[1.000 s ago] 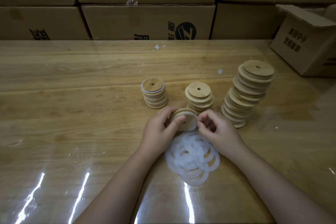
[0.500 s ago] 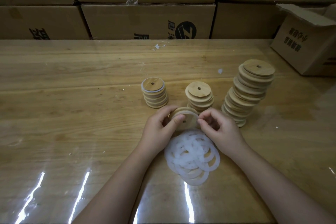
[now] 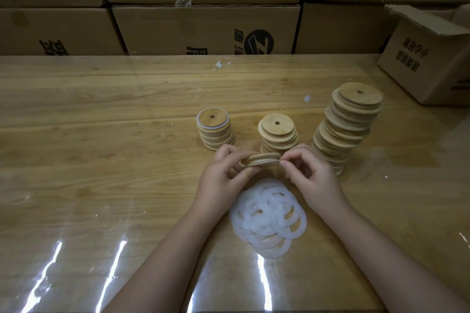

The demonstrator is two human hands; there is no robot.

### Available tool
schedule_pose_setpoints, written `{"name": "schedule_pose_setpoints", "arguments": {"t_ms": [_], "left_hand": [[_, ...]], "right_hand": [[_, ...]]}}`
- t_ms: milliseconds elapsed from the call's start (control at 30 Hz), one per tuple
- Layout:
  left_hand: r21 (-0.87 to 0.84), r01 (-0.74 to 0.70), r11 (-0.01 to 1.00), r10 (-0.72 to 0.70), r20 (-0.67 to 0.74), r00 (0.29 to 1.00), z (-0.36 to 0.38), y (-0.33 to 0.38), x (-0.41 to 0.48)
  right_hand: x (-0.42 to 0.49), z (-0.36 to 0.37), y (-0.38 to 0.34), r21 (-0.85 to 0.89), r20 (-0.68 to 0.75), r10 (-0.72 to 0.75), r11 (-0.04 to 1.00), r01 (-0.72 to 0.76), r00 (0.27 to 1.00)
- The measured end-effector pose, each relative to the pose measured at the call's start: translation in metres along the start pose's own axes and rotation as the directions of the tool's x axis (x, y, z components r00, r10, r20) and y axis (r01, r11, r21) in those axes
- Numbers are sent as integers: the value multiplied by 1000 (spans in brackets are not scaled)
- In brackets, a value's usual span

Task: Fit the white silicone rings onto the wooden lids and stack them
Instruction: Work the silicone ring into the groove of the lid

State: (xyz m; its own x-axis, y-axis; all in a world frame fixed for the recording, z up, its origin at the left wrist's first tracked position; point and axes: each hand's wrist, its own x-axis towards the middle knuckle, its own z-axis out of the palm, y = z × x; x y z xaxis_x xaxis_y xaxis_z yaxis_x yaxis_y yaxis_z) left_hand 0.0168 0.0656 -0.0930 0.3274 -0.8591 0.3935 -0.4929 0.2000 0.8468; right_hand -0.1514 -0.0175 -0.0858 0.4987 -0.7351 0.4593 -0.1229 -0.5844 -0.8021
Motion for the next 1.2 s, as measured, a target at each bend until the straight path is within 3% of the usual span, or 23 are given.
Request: {"name": "schedule_pose_setpoints", "arguments": {"t_ms": [233,467,800,1000,1200], "left_hand": [[77,-6,997,7,-10,1000,0,1,0],[25,0,1000,1,-40,999,0,2,-1],[-109,85,990,-89,-34,995,-2,7,0],[-424,241,873,-259,15,966,-9,8,3],[-437,289,852,-295,57,954,-7,8,3]], "right_hand": [[0,1,-1,-1,-12,-17,1000,17,1000],[0,2,-2,-8,-21,-29,1000,29,999],[-1,2,-3,-9,-32,-8,1000,7,999],[-1,2,-2,13,37,23,1000,-24,999],[-2,3,-2,19,88,9,1000,-11,996]]}}
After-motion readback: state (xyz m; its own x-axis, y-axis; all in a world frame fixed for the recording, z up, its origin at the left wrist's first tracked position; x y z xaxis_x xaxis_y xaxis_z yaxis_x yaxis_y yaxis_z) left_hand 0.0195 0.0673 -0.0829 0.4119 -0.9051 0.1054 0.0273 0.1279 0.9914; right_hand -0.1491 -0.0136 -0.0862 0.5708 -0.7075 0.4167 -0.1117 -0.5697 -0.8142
